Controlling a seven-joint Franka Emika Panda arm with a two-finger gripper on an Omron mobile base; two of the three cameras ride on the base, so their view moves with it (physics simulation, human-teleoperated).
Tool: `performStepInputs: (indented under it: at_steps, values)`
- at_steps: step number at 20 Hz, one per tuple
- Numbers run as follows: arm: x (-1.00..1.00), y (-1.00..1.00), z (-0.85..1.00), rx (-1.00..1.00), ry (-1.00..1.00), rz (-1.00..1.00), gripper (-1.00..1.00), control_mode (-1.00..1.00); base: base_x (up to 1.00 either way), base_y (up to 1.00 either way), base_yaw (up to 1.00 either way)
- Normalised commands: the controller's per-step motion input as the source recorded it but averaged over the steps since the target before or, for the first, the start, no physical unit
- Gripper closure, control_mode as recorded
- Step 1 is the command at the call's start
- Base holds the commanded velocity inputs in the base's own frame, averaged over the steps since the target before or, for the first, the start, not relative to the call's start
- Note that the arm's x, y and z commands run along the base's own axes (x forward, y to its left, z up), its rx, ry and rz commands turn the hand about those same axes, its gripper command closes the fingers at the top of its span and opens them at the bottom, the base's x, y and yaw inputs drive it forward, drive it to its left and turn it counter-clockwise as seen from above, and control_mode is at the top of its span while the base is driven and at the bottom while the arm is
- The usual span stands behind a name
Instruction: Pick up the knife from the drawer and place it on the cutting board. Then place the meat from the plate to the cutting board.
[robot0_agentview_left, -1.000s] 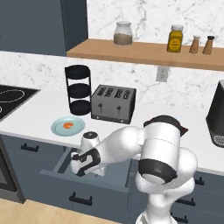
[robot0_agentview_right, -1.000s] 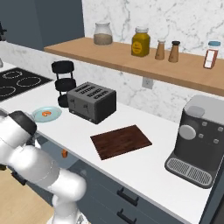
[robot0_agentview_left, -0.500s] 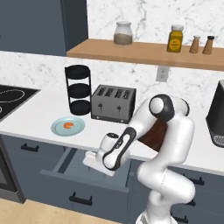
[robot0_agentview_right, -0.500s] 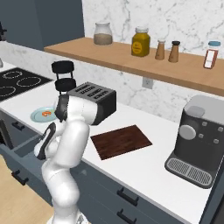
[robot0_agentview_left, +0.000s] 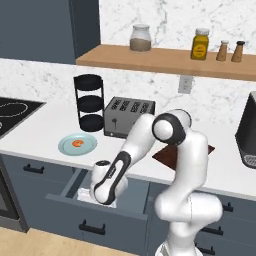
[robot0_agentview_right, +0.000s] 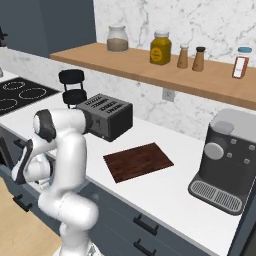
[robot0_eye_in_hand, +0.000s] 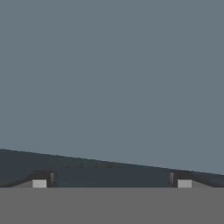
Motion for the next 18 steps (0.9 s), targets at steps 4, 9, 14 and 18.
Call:
performStepInputs:
  at_steps: [4,9,14,18]
  values:
    - [-1.00,1.00,0.00,-0.22,0.15,0.01,-1.00,-1.00,0.00,0.00,0.00]
    - [-1.00,0.95,0.06,-0.16,0.15,0.01,-1.00,-1.00,0.00,0.00,0.00]
    - [-0.96,0.40,0.50,-0.05,0.00,-0.02,-1.00,-1.00,0.00,0.00,0.00]
    - [-0.12,-0.08,0.68,-0.04,-0.23,-0.07,-1.00,-1.00,0.00,0.00,0.00]
